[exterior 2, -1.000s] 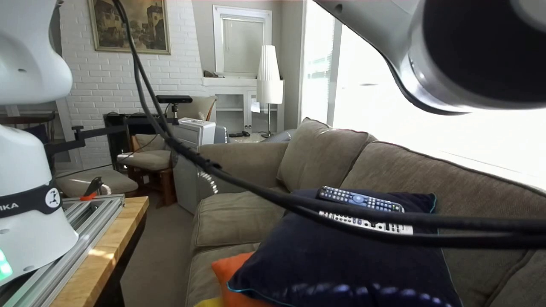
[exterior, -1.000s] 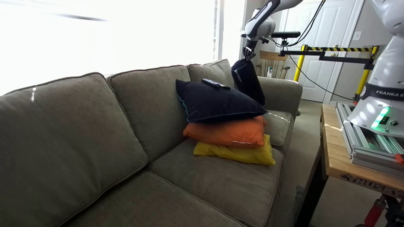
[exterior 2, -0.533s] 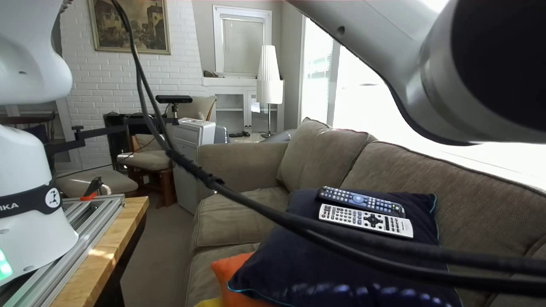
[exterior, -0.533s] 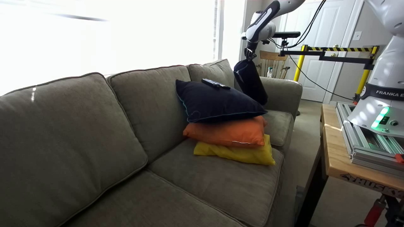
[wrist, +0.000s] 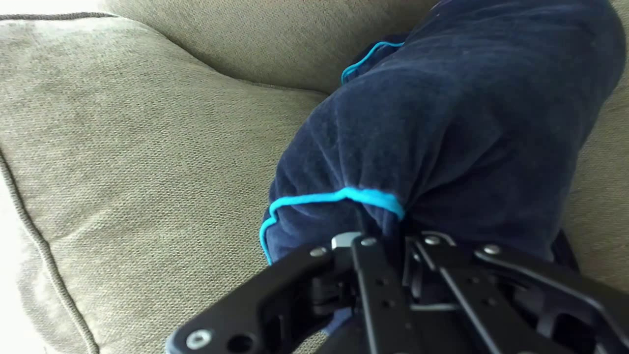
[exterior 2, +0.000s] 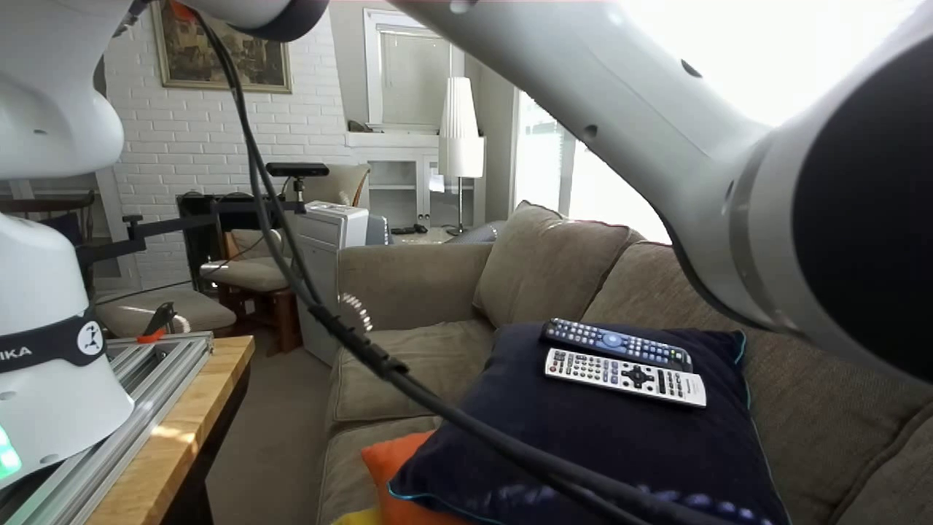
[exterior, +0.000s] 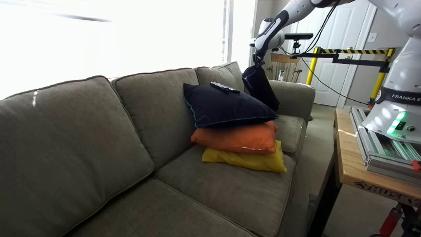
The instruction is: Place the topmost pillow on the right side of the sofa.
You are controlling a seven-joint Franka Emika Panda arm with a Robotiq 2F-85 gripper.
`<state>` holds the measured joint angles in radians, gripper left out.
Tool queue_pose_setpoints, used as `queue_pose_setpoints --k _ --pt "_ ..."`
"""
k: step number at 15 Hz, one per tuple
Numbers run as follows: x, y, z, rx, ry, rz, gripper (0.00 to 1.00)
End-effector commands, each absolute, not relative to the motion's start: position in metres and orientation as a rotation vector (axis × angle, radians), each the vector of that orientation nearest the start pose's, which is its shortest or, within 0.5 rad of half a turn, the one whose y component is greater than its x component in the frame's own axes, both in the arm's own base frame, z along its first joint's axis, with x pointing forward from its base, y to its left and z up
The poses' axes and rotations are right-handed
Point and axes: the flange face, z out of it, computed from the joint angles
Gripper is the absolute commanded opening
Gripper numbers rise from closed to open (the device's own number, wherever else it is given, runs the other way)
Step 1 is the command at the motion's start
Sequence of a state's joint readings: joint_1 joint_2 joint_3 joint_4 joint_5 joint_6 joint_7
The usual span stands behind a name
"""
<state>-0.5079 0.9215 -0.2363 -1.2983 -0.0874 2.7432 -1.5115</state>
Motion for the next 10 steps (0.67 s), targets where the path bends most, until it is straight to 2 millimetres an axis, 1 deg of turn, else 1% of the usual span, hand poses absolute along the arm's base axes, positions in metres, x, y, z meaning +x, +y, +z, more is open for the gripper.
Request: queue_pose_setpoints --k 1,4,7,10 --pt "0.634 -0.488 0.245 2.212 1.166 0.057 0.03" --pt "0.638 -0.470 0.240 2.254 1.149 0.080 0.03" --pt "0.641 -0.450 0.232 2.281 1.170 0.083 0.03" --pt "0.643 -0.435 0.223 2.299 1.190 0.080 0.03"
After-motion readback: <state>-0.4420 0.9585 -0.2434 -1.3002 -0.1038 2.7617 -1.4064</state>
